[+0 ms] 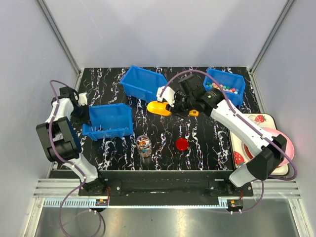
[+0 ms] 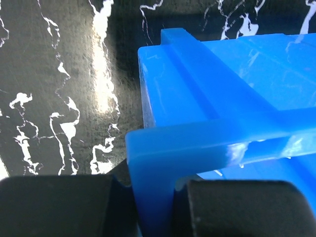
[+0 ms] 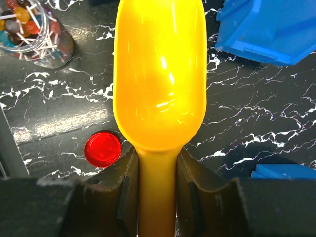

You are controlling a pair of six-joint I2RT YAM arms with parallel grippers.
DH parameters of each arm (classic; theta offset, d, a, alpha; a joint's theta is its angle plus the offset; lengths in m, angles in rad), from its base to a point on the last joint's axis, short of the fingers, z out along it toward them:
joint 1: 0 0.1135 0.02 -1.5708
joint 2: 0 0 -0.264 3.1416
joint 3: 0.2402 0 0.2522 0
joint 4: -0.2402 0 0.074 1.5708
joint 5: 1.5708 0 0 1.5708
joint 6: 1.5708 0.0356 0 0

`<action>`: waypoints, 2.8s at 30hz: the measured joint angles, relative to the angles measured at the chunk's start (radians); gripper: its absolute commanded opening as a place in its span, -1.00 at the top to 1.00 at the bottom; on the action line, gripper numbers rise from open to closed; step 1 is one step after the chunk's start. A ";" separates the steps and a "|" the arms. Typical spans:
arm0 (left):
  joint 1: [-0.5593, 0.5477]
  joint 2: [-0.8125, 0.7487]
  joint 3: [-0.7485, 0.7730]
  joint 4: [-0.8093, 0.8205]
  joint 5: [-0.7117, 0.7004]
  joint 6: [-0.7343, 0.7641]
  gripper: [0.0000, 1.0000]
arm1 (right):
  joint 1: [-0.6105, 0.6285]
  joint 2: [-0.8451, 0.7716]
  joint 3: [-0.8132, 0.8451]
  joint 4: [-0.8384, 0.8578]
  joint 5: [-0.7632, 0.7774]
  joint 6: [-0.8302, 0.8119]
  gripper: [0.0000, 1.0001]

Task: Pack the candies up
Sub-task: Place the storage box at the center of the board, then place the spatula at the center of the board.

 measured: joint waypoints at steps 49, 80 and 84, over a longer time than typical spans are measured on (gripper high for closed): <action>0.001 0.312 0.524 -0.172 0.113 -0.030 -0.67 | -0.277 0.056 -0.365 0.446 0.157 0.177 1.00; -0.056 -0.385 -0.137 -0.001 0.558 0.094 -0.98 | -0.328 0.480 -0.131 0.480 0.135 0.291 0.88; -0.056 -0.403 -0.137 0.018 0.570 0.093 -0.98 | -0.328 0.498 -0.119 0.482 0.134 0.291 0.71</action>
